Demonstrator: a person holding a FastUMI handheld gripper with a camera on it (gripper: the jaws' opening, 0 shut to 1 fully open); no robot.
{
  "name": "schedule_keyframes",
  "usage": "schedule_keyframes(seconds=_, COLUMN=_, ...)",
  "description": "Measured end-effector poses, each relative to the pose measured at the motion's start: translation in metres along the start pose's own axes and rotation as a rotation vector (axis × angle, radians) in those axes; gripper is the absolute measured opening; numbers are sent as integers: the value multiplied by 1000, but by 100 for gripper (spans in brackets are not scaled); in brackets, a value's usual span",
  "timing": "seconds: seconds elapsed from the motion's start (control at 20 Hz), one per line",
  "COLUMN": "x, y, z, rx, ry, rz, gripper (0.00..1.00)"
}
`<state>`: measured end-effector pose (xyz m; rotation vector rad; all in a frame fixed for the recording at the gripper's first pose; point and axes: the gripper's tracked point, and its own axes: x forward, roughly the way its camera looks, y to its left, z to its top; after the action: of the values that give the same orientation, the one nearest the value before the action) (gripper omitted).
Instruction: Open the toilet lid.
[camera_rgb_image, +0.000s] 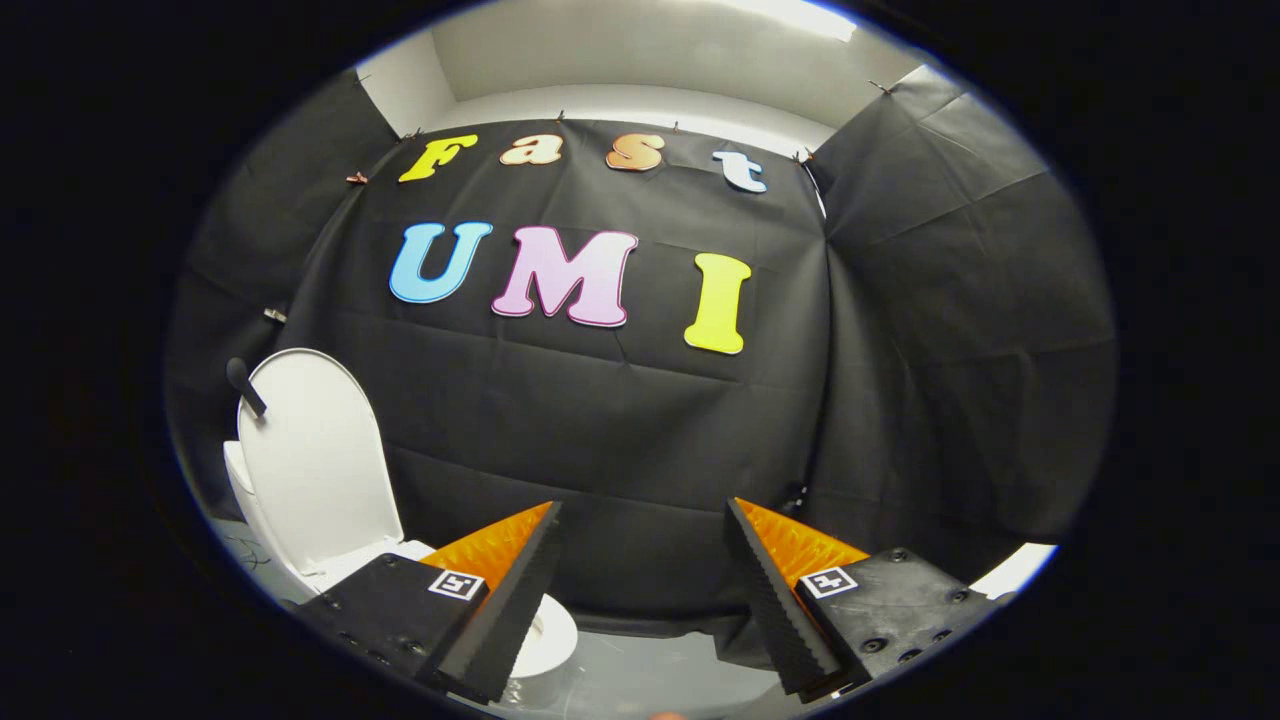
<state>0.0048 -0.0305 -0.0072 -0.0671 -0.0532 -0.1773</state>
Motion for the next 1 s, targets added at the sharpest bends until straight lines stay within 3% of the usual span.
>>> schedule_keyframes(seconds=0.5, x=0, y=-4, z=-5, rx=2, ry=16, rz=-1, gripper=99)
schedule_keyframes(seconds=1.0, x=4, y=28, z=-7, rx=-14, ry=12, rz=73, gripper=99)
